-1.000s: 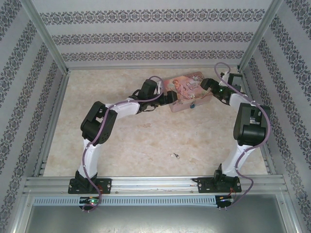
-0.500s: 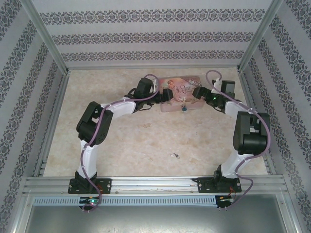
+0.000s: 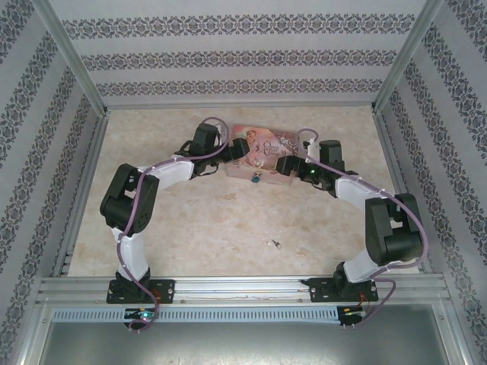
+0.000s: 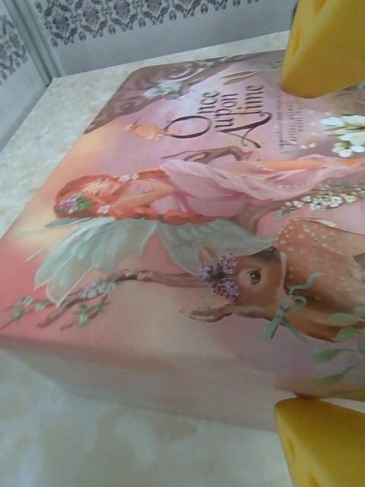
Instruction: Unlock the padlock with the key
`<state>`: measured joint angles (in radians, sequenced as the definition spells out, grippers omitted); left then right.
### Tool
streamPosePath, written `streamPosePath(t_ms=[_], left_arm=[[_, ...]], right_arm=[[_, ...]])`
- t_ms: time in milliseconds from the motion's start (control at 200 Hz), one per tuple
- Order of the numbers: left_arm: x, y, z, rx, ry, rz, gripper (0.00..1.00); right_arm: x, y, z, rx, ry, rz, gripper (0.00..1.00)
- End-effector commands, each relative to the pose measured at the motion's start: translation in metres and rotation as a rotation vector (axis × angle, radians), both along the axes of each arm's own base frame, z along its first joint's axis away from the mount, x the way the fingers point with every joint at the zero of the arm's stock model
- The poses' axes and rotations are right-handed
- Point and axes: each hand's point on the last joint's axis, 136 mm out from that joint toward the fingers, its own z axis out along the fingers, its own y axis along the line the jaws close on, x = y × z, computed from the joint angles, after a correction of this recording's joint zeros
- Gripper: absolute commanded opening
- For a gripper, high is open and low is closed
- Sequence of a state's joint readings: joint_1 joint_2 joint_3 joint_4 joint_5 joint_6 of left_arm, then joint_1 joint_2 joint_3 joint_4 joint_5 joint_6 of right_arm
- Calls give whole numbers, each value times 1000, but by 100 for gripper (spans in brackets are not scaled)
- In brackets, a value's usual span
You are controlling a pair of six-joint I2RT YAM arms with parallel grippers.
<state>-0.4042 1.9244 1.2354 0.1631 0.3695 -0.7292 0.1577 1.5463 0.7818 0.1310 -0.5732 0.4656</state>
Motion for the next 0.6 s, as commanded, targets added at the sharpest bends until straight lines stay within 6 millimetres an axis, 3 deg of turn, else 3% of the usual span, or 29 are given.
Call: streamPosePath(t_ms=[0,145,425,600], left_arm=[[-14,-16,25,-48,-44,-80,100],[-11,-2,19,-15,-28,-33,100],[-9,35,33,35,-58,80,99],[-23,59,52,91,-107,120,99]], right_arm=[[-26,32,-3,46,43,76,98],[-36,39,-9,13,63,72,98],[-45,7,-6,-151,63,-33,98],[-66,-13,3,-247,78,-53,98]])
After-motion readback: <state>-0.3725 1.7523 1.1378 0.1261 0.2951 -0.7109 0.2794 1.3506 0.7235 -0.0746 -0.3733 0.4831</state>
